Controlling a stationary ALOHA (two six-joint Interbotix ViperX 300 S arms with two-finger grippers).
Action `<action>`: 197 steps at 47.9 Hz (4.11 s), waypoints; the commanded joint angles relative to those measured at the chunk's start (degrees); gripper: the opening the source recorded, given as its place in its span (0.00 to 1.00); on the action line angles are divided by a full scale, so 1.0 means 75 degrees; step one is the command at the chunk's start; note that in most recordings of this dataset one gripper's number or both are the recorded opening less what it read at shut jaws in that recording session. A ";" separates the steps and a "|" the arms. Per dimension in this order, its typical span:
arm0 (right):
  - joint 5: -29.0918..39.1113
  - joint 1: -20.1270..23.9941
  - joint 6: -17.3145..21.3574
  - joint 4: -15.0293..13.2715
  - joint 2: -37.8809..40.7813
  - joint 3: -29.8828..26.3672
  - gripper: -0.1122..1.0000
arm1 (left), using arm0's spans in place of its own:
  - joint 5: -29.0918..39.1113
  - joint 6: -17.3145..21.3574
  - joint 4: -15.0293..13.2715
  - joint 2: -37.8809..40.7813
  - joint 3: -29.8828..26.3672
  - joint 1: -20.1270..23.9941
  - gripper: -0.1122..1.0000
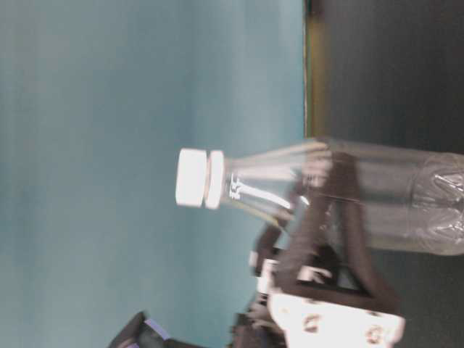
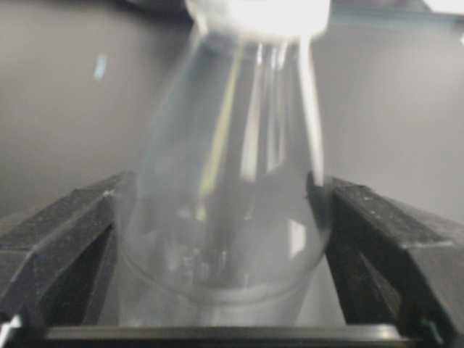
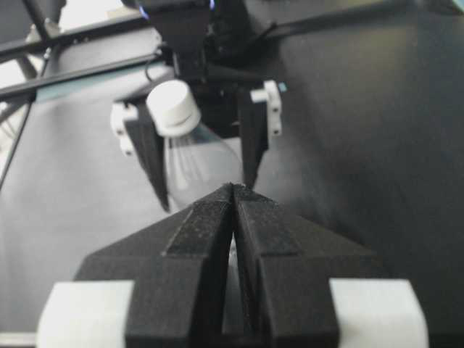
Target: Open the bottle cap by holding the bottle with the left arm and twisting the cap with the right arm.
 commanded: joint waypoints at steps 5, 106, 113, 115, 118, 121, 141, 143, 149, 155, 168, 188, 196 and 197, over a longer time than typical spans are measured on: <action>-0.0035 -0.0246 0.0070 0.0012 0.0059 -0.0187 0.10 | 0.0551 -0.0012 0.0023 0.0129 -0.0023 -0.0047 0.99; 1.0582 -0.0234 0.3680 0.1559 0.9434 -1.1613 0.82 | 0.0551 0.0082 0.0023 0.0270 0.0047 0.0012 0.84; 1.0617 -0.0234 0.3656 0.1547 0.9621 -1.1660 0.82 | 0.0551 0.0094 0.0023 0.0270 0.0035 0.0012 0.84; 1.0629 -0.0234 0.3656 0.1547 0.9633 -1.1660 0.82 | 0.0551 0.0094 0.0023 0.0270 0.0035 0.0012 0.84; 1.0676 -0.0234 0.3656 0.1535 0.9645 -1.1648 0.81 | 0.0551 0.0094 0.0023 0.0270 0.0047 0.0012 0.84; 1.0746 -0.0234 0.3656 0.1523 0.9645 -1.1625 0.81 | 0.0563 0.0094 0.0023 0.0281 0.0035 0.0000 0.84; 1.0875 -0.0199 0.3445 0.1453 0.9797 -1.1613 0.43 | 0.0586 0.0094 0.0023 0.0270 0.0047 0.0012 0.84; 1.0910 -0.0187 0.3363 0.1453 0.9809 -1.1625 0.43 | 0.0598 0.0094 0.0023 0.0270 0.0047 0.0012 0.84; 1.1027 -0.0199 0.3234 0.1453 0.9820 -1.1613 0.43 | 0.0598 0.0094 0.0023 0.0270 0.0059 0.0012 0.84; 1.1156 -0.0211 0.2953 0.1418 0.9832 -1.1613 0.43 | 0.0598 0.0094 0.0035 0.0281 0.0047 0.0012 0.84; 1.1215 -0.0176 0.0270 0.1277 0.9914 -1.1789 0.43 | 0.0598 0.0094 0.0023 0.0270 0.0070 0.0012 0.84; 1.1309 -0.0164 -0.3621 0.1137 0.9914 -1.1777 0.43 | 0.0598 0.0094 0.0023 0.0270 0.0047 0.0012 0.84; 1.1367 -0.0141 -0.5086 0.1090 0.9902 -1.1754 0.43 | 0.0609 0.0094 0.0023 0.0270 0.0070 0.0012 0.84; 1.1332 -0.0141 -0.5250 0.1078 0.9902 -1.1754 0.43 | 0.0609 0.0094 0.0023 0.0281 0.0070 0.0012 0.84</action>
